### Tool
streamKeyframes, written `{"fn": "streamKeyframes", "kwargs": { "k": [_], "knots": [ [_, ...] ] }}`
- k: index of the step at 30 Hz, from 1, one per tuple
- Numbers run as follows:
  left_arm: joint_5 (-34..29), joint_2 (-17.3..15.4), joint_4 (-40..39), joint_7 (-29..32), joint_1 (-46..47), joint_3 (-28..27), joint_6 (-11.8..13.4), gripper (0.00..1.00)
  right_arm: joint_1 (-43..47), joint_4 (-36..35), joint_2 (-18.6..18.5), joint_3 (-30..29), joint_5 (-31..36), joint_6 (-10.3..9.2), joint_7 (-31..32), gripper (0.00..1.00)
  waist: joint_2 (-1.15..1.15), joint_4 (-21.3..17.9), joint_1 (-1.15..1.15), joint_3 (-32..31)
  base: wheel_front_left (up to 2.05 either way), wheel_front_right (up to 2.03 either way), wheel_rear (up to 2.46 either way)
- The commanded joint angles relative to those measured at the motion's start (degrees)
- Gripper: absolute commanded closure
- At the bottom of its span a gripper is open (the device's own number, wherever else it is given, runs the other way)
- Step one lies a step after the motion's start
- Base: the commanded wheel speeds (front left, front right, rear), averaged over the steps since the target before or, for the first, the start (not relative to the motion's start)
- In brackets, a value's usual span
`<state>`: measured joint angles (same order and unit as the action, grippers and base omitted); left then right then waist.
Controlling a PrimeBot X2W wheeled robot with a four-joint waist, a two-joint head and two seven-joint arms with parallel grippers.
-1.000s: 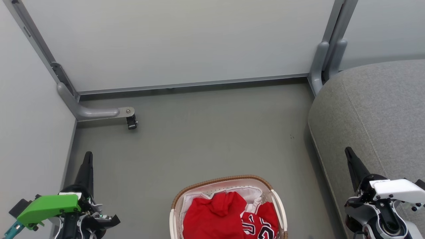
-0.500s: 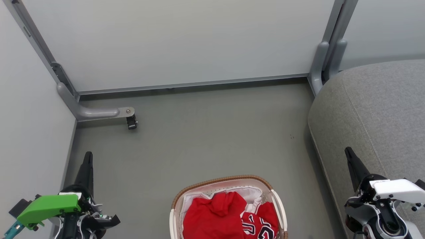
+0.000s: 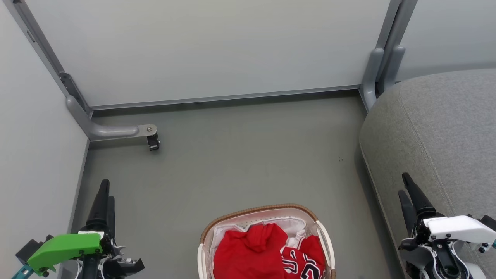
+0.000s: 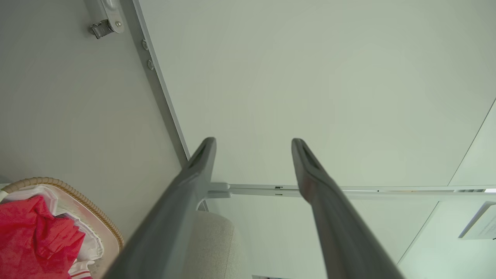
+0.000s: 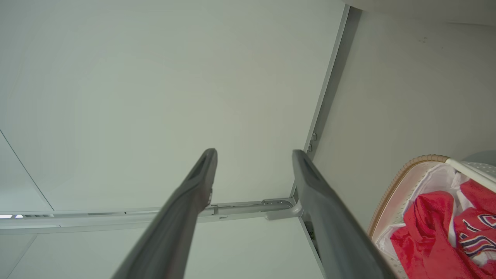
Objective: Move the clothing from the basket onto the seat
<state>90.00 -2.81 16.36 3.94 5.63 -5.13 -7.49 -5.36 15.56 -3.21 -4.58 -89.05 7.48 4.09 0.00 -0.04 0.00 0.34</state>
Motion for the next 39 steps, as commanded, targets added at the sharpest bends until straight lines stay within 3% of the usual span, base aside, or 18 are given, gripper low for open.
{"fn": "streamKeyframes", "kwargs": {
  "k": [1, 20, 39],
  "knots": [
    [-2.4, -1.1, -0.6, -0.7, 1.1, 0.1, 0.0, 0.00, -1.5, -0.9, -1.0, 0.3, 2.0, 0.01, -0.8, 0.00, 0.00, 0.0, 0.00, 0.0, 0.00, 0.00, 0.00],
    [-25.7, -1.6, 0.5, -5.3, 1.3, 1.0, 0.0, 0.00, -2.4, -1.2, -1.9, 1.2, 22.5, 0.01, -5.4, 0.00, 0.00, -0.3, 0.00, 0.5, 0.00, 0.00, 0.00],
    [-47.3, -1.9, 1.8, -9.1, 0.2, 2.4, 0.2, 0.00, -3.3, 1.8, -2.9, 6.2, 40.6, 0.02, -9.2, 0.00, 0.00, -0.6, 0.00, 0.5, 0.00, 0.00, 0.00]
  ]
}}
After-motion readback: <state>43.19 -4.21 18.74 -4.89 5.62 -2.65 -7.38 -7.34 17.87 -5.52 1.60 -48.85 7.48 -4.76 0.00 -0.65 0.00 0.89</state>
